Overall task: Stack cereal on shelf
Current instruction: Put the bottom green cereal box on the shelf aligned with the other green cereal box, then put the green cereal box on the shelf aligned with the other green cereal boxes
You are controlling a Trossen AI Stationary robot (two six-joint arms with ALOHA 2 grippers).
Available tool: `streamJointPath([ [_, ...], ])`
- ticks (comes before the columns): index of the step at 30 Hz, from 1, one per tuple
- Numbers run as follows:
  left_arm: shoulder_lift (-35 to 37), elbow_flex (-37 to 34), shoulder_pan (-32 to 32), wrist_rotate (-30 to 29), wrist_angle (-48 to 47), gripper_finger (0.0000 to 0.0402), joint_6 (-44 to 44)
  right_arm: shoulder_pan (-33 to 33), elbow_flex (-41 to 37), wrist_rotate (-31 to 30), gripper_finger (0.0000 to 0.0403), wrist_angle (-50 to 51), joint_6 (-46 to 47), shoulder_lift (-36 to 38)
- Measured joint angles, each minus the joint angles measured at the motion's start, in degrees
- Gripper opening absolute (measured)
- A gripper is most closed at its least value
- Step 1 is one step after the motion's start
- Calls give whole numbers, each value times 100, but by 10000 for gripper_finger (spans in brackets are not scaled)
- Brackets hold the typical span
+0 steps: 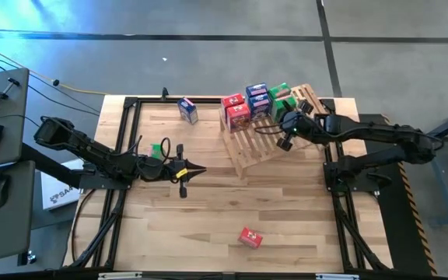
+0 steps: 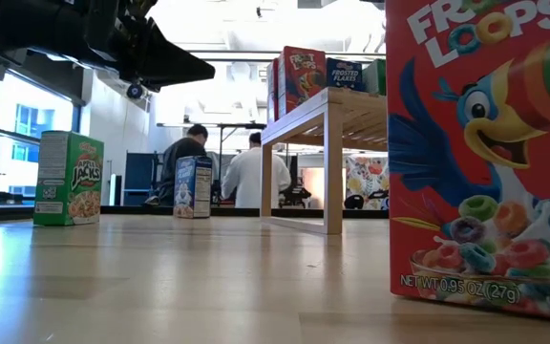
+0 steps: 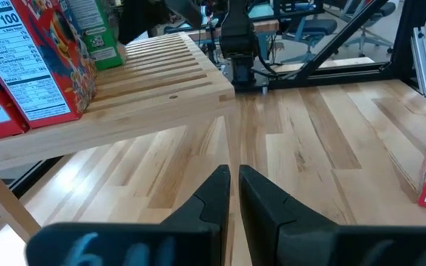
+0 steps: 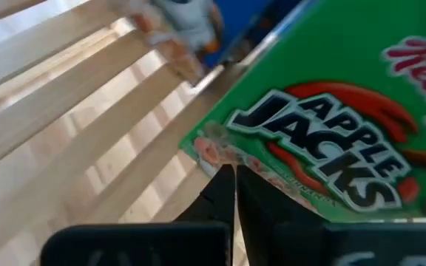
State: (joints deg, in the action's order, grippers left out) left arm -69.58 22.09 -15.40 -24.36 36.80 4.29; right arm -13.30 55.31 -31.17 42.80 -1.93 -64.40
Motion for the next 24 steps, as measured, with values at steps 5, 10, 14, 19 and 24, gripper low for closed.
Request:
streamJointPath([
  [5, 0, 0, 0, 0, -2, 21, -15, -144, 0, -25, 0, -166, -56, 1],
  [10, 0, 0, 0, 0, -9, 21, -17, -183, 0, -25, 0, -253, -95, 1],
  [14, 0, 0, 0, 0, -17, 21, -17, -148, 7, -26, 0, -208, -152, 9],
  [19, 0, 0, 0, 0, -125, 21, -167, 144, 184, -29, 0, 91, -40, 251],
  [24, 0, 0, 35, 0, -501, 21, -761, 860, 205, -325, 0, 228, 538, 626],
])
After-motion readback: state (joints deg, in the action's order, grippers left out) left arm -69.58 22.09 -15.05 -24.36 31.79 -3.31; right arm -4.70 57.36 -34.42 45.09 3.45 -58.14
